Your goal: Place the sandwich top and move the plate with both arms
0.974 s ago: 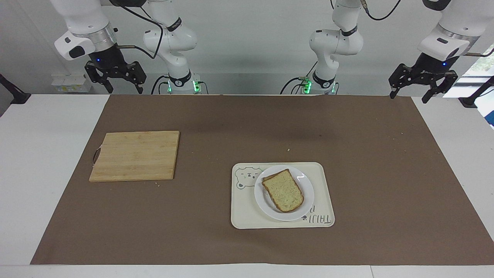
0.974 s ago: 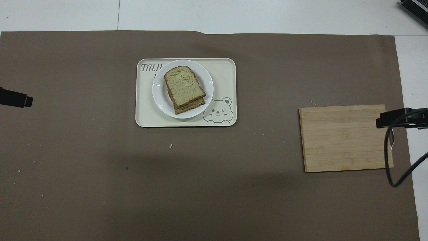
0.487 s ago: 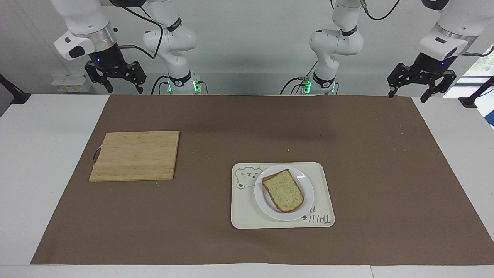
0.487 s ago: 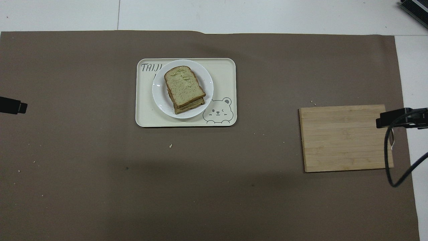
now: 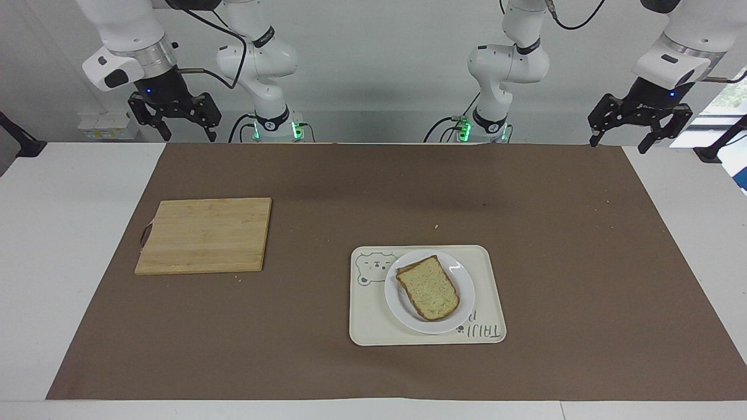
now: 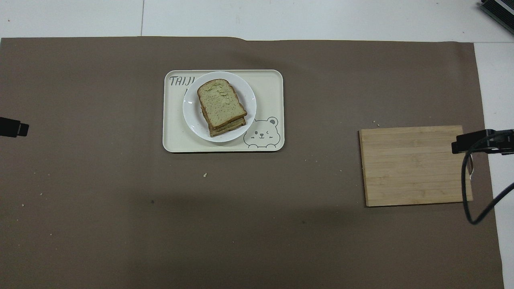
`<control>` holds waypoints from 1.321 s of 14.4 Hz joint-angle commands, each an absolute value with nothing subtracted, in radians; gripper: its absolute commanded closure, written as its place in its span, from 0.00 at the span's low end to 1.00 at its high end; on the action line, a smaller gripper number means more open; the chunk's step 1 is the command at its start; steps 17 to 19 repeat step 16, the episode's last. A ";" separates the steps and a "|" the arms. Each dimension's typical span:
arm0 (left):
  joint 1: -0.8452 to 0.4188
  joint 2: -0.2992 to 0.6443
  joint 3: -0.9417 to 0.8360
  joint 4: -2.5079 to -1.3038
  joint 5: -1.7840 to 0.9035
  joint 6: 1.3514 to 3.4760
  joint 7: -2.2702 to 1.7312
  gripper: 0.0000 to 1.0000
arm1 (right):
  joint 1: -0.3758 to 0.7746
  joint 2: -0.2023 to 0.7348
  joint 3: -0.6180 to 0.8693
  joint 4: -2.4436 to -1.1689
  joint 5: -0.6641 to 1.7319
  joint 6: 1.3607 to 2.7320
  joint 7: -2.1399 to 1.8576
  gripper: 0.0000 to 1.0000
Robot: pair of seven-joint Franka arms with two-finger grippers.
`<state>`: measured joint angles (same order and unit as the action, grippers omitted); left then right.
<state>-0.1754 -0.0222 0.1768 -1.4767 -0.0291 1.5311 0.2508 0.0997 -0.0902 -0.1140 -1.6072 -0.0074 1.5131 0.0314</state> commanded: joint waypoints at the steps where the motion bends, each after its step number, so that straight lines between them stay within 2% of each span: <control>1: -0.083 -0.041 0.077 -1.491 -0.017 1.523 0.241 0.00 | 0.092 -0.078 -0.110 -1.586 -0.009 1.499 0.002 0.00; 5: 0.006 -0.040 -0.018 -1.496 -0.012 1.522 0.241 0.00 | 0.092 -0.078 -0.110 -1.586 -0.009 1.500 0.002 0.00; 19: 0.002 -0.043 -0.018 -1.503 -0.012 1.514 0.242 0.00 | 0.092 -0.078 -0.110 -1.586 -0.009 1.499 0.003 0.00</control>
